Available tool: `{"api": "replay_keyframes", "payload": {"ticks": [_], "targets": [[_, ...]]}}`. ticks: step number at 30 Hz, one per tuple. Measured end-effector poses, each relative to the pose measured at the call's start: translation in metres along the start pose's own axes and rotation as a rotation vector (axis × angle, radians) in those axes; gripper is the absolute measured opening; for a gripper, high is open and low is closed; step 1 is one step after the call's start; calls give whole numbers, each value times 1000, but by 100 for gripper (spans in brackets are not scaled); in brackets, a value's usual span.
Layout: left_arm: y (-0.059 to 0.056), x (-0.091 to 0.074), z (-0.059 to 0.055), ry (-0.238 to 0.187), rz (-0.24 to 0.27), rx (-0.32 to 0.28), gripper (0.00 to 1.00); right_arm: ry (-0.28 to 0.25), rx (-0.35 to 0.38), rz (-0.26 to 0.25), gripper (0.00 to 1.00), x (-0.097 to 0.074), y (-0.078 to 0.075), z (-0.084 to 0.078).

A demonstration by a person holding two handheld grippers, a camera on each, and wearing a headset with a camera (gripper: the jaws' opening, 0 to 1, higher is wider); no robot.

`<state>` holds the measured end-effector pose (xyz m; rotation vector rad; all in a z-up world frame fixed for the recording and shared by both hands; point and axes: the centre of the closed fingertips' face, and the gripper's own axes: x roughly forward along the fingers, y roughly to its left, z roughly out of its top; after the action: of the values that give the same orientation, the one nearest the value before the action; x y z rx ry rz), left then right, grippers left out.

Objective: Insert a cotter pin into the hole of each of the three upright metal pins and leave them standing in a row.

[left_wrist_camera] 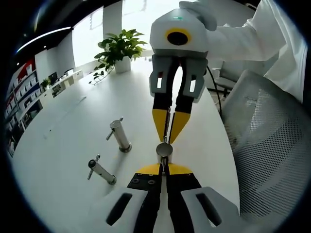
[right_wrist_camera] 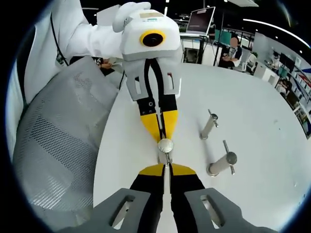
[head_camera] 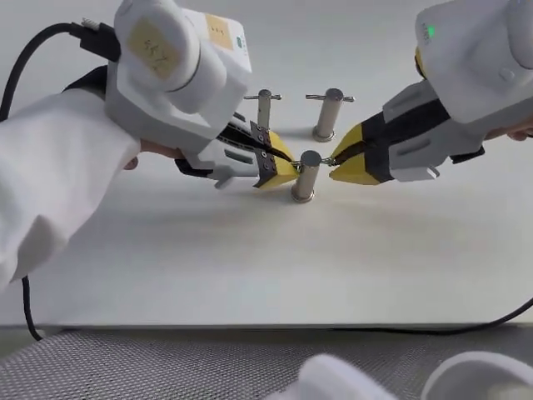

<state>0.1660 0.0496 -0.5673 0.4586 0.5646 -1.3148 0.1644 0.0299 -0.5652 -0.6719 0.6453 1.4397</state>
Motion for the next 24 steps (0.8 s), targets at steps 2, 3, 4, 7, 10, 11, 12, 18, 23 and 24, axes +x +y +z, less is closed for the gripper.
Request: {"api": "replay_keyframes", "payload": {"ticks": [2,3,4,7,10,11,12,18,23,24], "targets": [[0,0,0,-3,-1,0,1,-1,3,-5,0,0,-2,0],[0,0,0,-4,-1,-1,1,-4,5,-4,0,0,-3,1],[1,0,1,-5,-1,-1,1,-5,7,-4,0,1,-3,1],[0,-1,2,-10,2,-4,1,-2,0,5,0,5,0,3],[-1,-2,3,-19,-3,-6,3,3,-4,2,0,5,0,3],[-1,-2,3,-22,-3,-4,3,2,-3,-1,0,6,1,4],[-1,-3,4,-28,-5,-2,5,1,-5,3,0,6,2,4],[-4,-11,9,-80,18,-24,24,-32,17,3,21,8,6,6],[0,-20,8,-113,49,-26,48,-87,79,-8,26,14,6,12],[1,-23,9,-129,59,-28,55,-93,88,-3,26,16,7,12]]}}
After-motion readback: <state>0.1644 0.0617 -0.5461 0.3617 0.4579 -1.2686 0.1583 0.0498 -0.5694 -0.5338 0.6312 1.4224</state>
